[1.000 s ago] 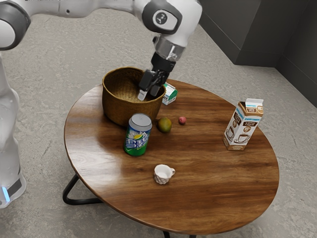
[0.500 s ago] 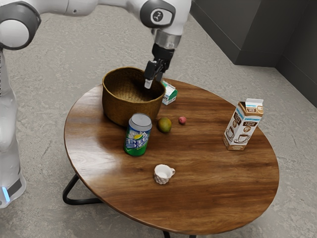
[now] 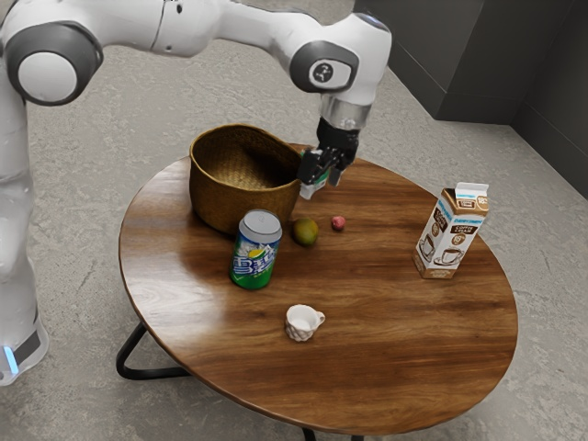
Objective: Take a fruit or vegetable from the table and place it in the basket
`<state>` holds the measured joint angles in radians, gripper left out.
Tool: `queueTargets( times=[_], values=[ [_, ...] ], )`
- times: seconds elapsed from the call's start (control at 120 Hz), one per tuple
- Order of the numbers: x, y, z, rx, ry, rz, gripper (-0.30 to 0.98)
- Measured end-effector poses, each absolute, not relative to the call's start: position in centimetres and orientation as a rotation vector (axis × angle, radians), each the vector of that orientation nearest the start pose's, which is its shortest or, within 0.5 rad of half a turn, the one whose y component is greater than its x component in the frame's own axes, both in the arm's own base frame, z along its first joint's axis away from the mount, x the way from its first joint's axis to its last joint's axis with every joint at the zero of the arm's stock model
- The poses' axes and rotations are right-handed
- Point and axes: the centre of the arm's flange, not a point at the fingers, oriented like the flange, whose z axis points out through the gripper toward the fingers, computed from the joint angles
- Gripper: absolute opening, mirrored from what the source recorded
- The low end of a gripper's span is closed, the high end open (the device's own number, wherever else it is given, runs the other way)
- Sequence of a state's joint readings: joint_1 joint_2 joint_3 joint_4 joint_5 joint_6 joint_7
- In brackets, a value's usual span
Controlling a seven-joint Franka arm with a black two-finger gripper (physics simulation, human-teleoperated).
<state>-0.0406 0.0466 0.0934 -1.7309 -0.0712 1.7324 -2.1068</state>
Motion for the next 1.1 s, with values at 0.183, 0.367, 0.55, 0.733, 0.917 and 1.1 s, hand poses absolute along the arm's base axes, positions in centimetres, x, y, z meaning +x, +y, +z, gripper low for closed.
queueTargets(
  times=[0.183,0.367,0.55,0.733,0.917,1.1],
  values=[
    [57.2,6.9,52.1,1.361,2.803,-0.137,0.69],
    [57.6,6.0,52.0,1.405,2.763,-0.114,0.69],
    [58.0,5.8,51.4,1.433,2.746,-0.111,0.69],
    [58.6,6.6,50.2,1.358,2.767,-0.149,0.68],
    [59.5,6.1,48.7,1.315,2.784,-0.167,0.68],
    [59.8,6.3,46.7,1.279,2.814,-0.183,0.68]
  ],
)
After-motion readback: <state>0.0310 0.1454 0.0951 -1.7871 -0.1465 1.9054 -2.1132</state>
